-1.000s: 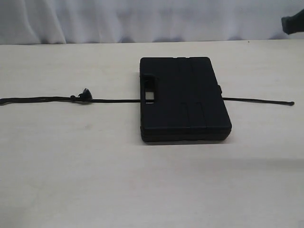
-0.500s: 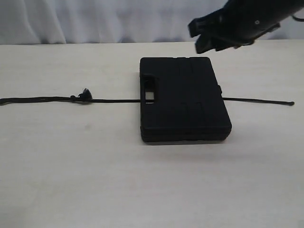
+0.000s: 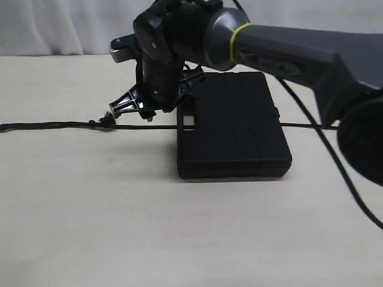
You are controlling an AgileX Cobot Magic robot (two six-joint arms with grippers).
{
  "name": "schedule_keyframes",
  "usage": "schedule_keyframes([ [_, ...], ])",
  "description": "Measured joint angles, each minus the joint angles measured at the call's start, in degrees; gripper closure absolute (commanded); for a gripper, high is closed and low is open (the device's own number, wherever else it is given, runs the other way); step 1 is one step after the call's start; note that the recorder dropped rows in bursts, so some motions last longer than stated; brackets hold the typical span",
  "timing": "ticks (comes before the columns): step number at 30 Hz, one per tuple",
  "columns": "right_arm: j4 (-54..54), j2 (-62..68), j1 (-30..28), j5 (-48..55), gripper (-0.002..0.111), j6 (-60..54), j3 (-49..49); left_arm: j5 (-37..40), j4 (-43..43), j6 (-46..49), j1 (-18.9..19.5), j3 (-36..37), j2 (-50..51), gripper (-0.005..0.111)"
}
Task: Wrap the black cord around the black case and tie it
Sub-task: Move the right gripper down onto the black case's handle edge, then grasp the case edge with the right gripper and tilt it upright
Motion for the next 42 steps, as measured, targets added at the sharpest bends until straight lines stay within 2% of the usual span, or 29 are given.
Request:
schedule_keyframes([
  [11, -11.5, 7.6, -0.4, 1.5, 0.063, 8.0, -6.9, 0.0, 0.0, 0.0, 0.0, 0.0, 0.0, 0.107],
  [20, -8.9, 9.4, -2.7, 2.7, 0.063, 9.1, -7.1, 0.0, 0.0, 0.0, 0.0, 0.0, 0.0, 0.107],
  [38, -8.9, 12.1, -2.7, 2.4, 0.064, 10.5, -7.1, 0.0, 0.0, 0.0, 0.0, 0.0, 0.0, 0.107],
  [42, -8.9, 12.1, -2.7, 2.1, 0.068, 10.7, -7.1, 0.0, 0.0, 0.0, 0.0, 0.0, 0.0, 0.107],
])
